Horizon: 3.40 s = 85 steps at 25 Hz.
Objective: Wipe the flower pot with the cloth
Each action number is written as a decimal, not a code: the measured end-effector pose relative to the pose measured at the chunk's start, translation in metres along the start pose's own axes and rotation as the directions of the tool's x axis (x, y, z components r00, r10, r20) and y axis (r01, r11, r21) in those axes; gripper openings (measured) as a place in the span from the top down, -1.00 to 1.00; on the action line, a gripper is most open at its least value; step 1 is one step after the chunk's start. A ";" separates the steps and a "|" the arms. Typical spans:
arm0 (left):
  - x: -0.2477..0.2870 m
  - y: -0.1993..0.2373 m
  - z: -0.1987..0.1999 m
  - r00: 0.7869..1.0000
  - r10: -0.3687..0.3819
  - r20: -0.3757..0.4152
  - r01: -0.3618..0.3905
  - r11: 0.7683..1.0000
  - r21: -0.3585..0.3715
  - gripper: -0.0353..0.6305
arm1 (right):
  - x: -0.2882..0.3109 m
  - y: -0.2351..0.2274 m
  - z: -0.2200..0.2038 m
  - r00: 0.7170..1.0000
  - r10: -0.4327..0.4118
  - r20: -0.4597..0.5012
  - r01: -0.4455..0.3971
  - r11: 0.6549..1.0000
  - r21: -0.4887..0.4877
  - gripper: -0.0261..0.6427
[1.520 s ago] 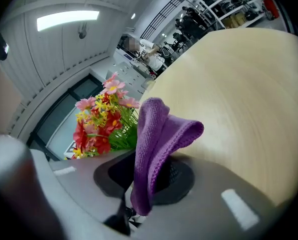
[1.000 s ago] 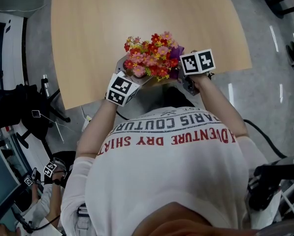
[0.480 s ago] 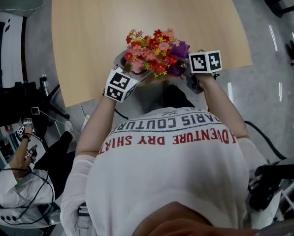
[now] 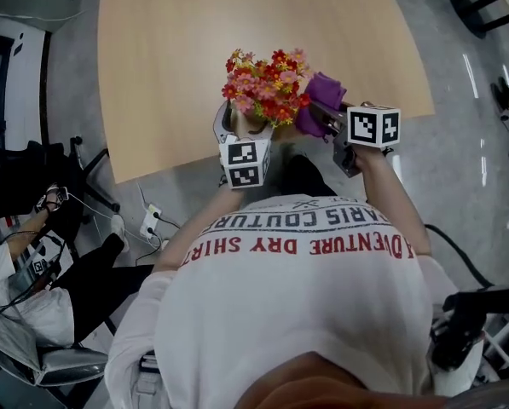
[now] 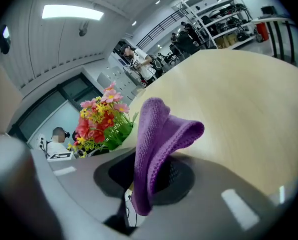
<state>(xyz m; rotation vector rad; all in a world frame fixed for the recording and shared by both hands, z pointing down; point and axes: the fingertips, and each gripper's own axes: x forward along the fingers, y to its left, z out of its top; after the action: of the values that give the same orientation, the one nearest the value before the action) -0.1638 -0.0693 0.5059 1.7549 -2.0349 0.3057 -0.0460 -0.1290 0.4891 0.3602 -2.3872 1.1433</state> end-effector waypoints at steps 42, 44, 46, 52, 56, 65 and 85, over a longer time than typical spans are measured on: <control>0.001 0.015 0.004 0.914 -0.391 -0.112 0.406 0.876 0.259 -0.43 | 0.058 0.040 -0.003 0.953 0.267 -0.146 -0.259 0.963 0.067 0.74; 0.002 0.015 0.005 0.911 -0.397 -0.116 0.413 0.872 0.262 -0.43 | 0.062 0.031 -0.003 0.958 0.230 -0.169 -0.223 0.973 0.058 0.74; 0.004 0.015 0.007 0.907 -0.402 -0.121 0.420 0.868 0.264 -0.43 | 0.067 0.019 -0.006 0.964 0.172 -0.204 -0.169 0.985 0.035 0.74; 0.001 0.010 0.016 0.901 -0.417 -0.121 0.434 0.858 0.274 -0.43 | 0.071 0.001 -0.010 0.960 0.046 -0.278 -0.055 0.998 -0.024 0.74; 0.001 0.009 0.019 0.908 -0.405 -0.106 0.418 0.872 0.255 -0.43 | 0.065 0.001 -0.006 0.966 0.052 -0.254 -0.056 0.998 -0.008 0.74; -0.017 0.031 0.006 0.982 -0.187 0.041 0.180 0.975 0.131 -0.44 | 0.045 0.001 -0.011 0.991 0.052 -0.127 -0.051 0.999 0.011 0.74; -0.004 0.009 -0.001 0.971 0.223 0.092 -0.222 0.975 -0.021 -0.47 | 0.010 -0.008 -0.004 0.962 0.191 -0.198 -0.210 0.974 -0.081 0.74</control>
<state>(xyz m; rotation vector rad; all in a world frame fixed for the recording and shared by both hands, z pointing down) -0.1716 -0.0639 0.5061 1.5626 -2.3015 0.2846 -0.0500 -0.1313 0.5018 -0.0255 -2.3412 1.0832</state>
